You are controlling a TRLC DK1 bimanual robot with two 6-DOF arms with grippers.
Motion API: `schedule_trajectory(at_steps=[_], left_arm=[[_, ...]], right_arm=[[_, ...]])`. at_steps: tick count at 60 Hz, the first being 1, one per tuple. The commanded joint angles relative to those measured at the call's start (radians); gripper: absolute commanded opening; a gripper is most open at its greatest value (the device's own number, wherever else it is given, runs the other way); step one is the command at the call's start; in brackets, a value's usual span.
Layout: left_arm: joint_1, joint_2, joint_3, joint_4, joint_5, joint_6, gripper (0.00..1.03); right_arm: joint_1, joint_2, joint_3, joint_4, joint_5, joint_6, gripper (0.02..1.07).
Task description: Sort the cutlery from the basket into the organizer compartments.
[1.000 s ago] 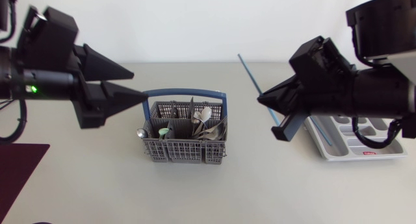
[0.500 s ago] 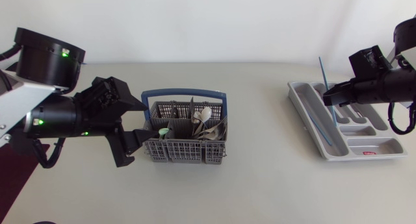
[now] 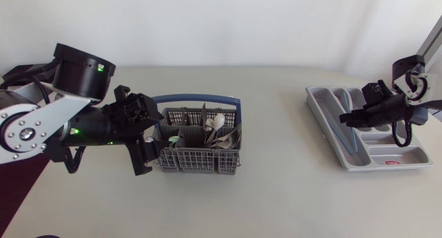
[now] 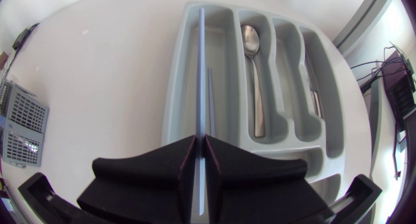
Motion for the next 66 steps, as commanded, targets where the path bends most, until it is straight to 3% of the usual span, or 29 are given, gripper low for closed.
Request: schedule_trajectory(at_steps=[1,9,19,30,37,43,66], left_arm=[[-0.009,0.028,-0.033,0.029,-0.021,0.056,0.74],[-0.026,0.045,-0.033,0.052,-0.045,0.079,0.74],[-0.027,0.088,-0.016,0.058,-0.053,0.079,0.63],[-0.024,0.119,-0.010,0.060,-0.056,0.075,0.54],[-0.027,0.134,-0.007,0.066,-0.056,0.070,0.45],[-0.032,0.148,-0.009,0.074,-0.056,0.067,0.38],[-0.042,0.154,-0.026,0.083,-0.056,0.067,0.04]], right_arm=[[-0.008,0.066,0.030,0.016,0.007,0.032,0.09],[0.001,0.121,0.032,0.046,0.024,0.039,0.10],[0.017,0.143,0.017,0.072,0.040,0.039,0.18],[0.020,0.130,0.003,0.082,0.049,0.039,0.44],[0.023,0.087,-0.019,0.081,0.050,0.038,0.72],[0.032,0.028,-0.049,0.082,0.063,0.036,0.87],[0.110,-0.229,-0.129,0.020,0.078,0.036,0.92]])
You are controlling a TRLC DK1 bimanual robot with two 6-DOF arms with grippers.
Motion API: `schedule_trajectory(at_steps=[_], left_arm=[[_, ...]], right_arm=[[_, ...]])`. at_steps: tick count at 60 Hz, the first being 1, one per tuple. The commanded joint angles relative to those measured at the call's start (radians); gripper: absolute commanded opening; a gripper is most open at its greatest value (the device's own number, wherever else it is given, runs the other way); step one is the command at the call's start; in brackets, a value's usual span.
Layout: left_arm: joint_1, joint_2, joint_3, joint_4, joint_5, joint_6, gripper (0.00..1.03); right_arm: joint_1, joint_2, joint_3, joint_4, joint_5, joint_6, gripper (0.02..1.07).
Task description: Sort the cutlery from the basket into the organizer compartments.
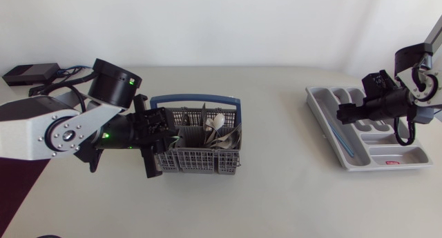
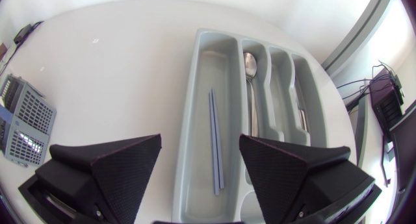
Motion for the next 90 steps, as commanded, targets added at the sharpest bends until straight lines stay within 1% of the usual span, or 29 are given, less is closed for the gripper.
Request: schedule_trajectory(at_steps=[1,20,34,47,53,60,65,70,73,78,82,83,84,90], left_arm=[[-0.006,0.005,-0.026,0.009,-0.004,0.010,0.04],[0.009,-0.078,-0.061,0.007,-0.001,0.013,0.04],[0.009,-0.193,-0.064,0.001,-0.001,0.005,0.04],[0.006,-0.355,-0.076,0.010,-0.001,-0.017,0.04],[0.006,-0.426,-0.056,0.009,-0.003,-0.058,0.03],[0.006,-0.463,-0.006,-0.008,-0.006,-0.161,0.03],[0.001,-0.469,0.036,-0.028,-0.010,-0.247,0.03],[-0.003,-0.464,0.071,-0.040,-0.012,-0.354,0.03],[-0.012,-0.447,0.093,-0.043,-0.019,-0.449,0.03],[-0.022,-0.415,0.122,-0.048,-0.024,-0.560,0.03],[-0.025,-0.389,0.152,-0.059,-0.024,-0.650,0.03],[-0.026,-0.384,0.157,-0.060,-0.024,-0.664,0.03],[-0.026,-0.364,0.179,-0.071,-0.024,-0.715,0.03],[-0.034,-0.315,0.234,-0.102,-0.023,-0.820,0.03]], right_arm=[[0.028,-0.050,-0.039,-0.024,0.011,0.019,0.92],[0.093,-0.110,-0.045,-0.055,0.037,0.032,0.92],[0.140,-0.162,-0.074,-0.063,0.037,0.028,0.92],[0.243,-0.302,-0.115,-0.081,0.031,0.023,0.92],[0.312,-0.382,-0.120,-0.109,0.023,0.031,0.92],[0.427,-0.477,-0.126,-0.119,0.023,0.049,0.92],[0.527,-0.526,-0.122,-0.123,0.054,0.071,0.92],[0.628,-0.552,-0.117,-0.121,0.097,0.092,0.92],[0.705,-0.561,-0.114,-0.116,0.132,0.101,0.92],[0.804,-0.573,-0.111,-0.096,0.180,0.106,0.91],[0.866,-0.575,-0.102,-0.081,0.197,0.109,0.91],[0.878,-0.575,-0.100,-0.077,0.201,0.109,0.89],[0.909,-0.573,-0.094,-0.067,0.214,0.109,0.86],[0.964,-0.547,-0.077,-0.037,0.223,0.105,0.79]])
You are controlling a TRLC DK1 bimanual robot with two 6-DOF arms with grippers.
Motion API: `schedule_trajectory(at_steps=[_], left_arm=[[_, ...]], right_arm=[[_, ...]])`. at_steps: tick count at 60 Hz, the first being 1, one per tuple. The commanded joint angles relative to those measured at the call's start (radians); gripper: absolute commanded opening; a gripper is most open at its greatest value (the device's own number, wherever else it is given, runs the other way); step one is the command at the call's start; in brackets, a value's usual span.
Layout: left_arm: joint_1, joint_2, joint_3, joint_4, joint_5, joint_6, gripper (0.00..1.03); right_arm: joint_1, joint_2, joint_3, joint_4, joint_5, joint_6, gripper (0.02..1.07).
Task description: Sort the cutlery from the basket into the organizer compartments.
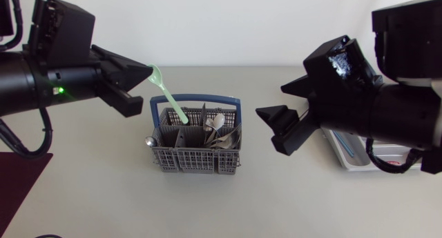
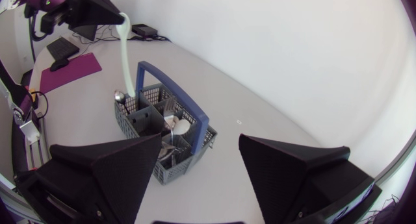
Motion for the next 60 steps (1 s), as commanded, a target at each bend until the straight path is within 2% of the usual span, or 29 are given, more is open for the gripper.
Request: schedule_trajectory(at_steps=[1,9,18,35,57,60], left_arm=[[-0.012,0.049,0.067,-0.018,-0.003,-0.142,0.03],[-0.049,0.101,0.128,-0.046,0.002,-0.251,0.03],[-0.080,0.144,0.169,-0.060,0.009,-0.323,0.03],[-0.100,0.181,0.177,-0.043,0.035,-0.345,0.03],[-0.095,0.184,0.177,-0.029,0.061,-0.362,0.03],[-0.092,0.186,0.180,-0.028,0.066,-0.366,0.03]], right_arm=[[0.039,0.019,0.026,0.032,0.015,0.022,0.79],[0.094,0.070,0.048,0.084,0.019,0.003,0.73],[0.134,0.144,0.083,0.129,0.038,-0.027,0.72],[0.162,0.248,0.146,0.187,0.031,-0.042,0.65],[0.183,0.371,0.238,0.184,0.018,-0.037,0.61],[0.183,0.377,0.241,0.184,0.018,-0.037,0.54]])
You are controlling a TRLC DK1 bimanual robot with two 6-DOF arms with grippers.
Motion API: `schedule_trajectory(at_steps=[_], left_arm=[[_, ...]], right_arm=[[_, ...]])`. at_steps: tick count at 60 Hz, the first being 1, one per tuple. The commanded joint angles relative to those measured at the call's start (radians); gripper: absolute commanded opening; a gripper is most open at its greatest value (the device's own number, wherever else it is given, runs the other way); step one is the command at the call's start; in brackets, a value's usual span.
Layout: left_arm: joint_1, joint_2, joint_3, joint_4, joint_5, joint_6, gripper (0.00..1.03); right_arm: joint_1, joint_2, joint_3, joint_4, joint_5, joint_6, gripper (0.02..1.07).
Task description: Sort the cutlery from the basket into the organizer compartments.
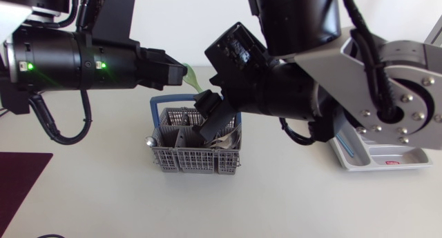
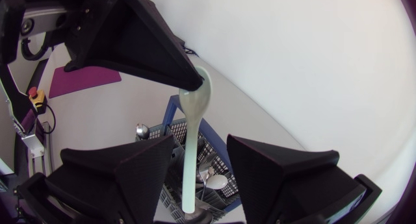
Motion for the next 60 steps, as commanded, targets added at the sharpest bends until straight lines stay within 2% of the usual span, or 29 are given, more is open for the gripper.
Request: schedule_trajectory(at_steps=[1,20,41,45,47,50,51,55,58,60], left_arm=[[0.002,0.012,0.038,0.016,0.017,-0.030,0.03],[0.017,0.018,0.044,0.014,0.043,-0.041,0.03],[0.025,0.024,0.056,0.011,0.062,-0.059,0.04],[0.025,0.024,0.059,0.011,0.062,-0.059,0.08],[0.027,0.024,0.061,0.011,0.062,-0.061,0.11],[0.028,0.024,0.065,0.011,0.063,-0.065,0.22],[0.030,0.024,0.068,0.011,0.063,-0.068,0.29],[0.043,0.015,0.079,0.011,0.063,-0.070,0.46],[0.062,0.009,0.094,0.013,0.063,-0.071,0.58],[0.073,0.002,0.108,0.013,0.063,-0.071,0.62]], right_arm=[[0.009,0.023,0.028,0.007,-0.004,-0.008,0.52],[0.012,0.036,0.028,0.010,-0.004,-0.010,0.15],[0.014,0.028,0.021,-0.021,-0.028,-0.010,0.10],[0.012,0.026,0.022,-0.030,-0.033,-0.010,0.09],[0.012,0.025,0.022,-0.035,-0.038,-0.010,0.09],[0.012,0.020,0.022,-0.045,-0.051,-0.010,0.09],[0.012,0.017,0.021,-0.050,-0.056,-0.008,0.09],[0.011,0.013,0.021,-0.064,-0.067,-0.008,0.09],[0.011,0.011,0.021,-0.077,-0.074,-0.008,0.09],[0.011,0.005,0.017,-0.085,-0.079,-0.008,0.09]])
